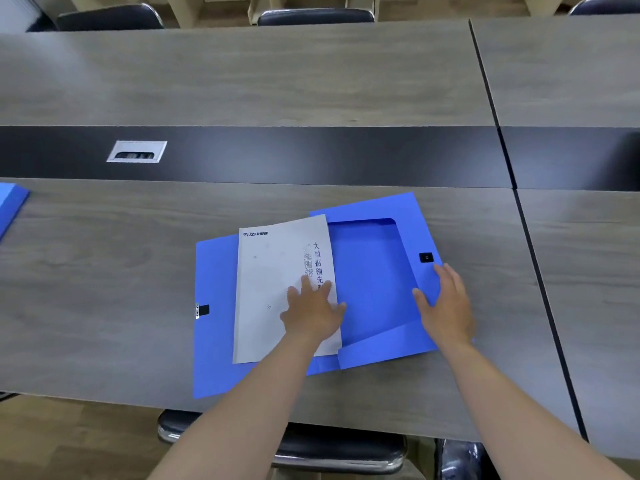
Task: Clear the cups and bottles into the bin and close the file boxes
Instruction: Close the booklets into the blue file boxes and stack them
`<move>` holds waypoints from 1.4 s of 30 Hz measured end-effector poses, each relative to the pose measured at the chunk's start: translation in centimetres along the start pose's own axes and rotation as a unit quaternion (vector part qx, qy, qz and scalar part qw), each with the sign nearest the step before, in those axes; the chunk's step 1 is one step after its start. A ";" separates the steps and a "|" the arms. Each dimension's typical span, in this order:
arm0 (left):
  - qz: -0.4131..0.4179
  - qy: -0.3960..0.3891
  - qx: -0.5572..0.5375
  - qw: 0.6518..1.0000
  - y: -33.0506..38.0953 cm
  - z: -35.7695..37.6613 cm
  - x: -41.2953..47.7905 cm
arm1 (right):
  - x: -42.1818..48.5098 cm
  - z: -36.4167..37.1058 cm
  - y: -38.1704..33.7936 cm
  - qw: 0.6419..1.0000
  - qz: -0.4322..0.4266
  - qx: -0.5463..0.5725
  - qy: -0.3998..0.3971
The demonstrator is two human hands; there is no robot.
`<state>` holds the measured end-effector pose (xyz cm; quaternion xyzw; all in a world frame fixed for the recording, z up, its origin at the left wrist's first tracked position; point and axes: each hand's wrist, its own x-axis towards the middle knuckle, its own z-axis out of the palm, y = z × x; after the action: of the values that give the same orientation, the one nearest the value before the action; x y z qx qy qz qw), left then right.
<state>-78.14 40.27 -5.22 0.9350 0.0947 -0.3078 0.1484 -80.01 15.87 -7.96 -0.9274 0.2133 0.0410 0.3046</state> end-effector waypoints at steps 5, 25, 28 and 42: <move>0.009 0.202 -0.018 0.979 -6.8 -1.4 -1.1 | 0.0 0.0 -0.2 1.000 -0.001 0.002 0.001; -0.126 0.076 -0.079 0.986 -14.2 -1.9 -1.7 | -0.1 0.2 -0.3 1.000 0.010 -0.011 0.003; -0.117 0.073 -0.075 0.988 -12.9 -1.7 -1.4 | -0.2 0.1 -0.3 1.000 0.013 -0.012 0.003; -0.014 0.023 -0.015 1.000 1.9 1.4 0.5 | -0.3 -0.4 0.0 1.000 0.018 0.008 -0.015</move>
<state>-78.01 38.07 -6.16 0.9382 0.1162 -0.2867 0.1555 -80.27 15.77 -7.61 -0.9202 0.2252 0.0588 0.3147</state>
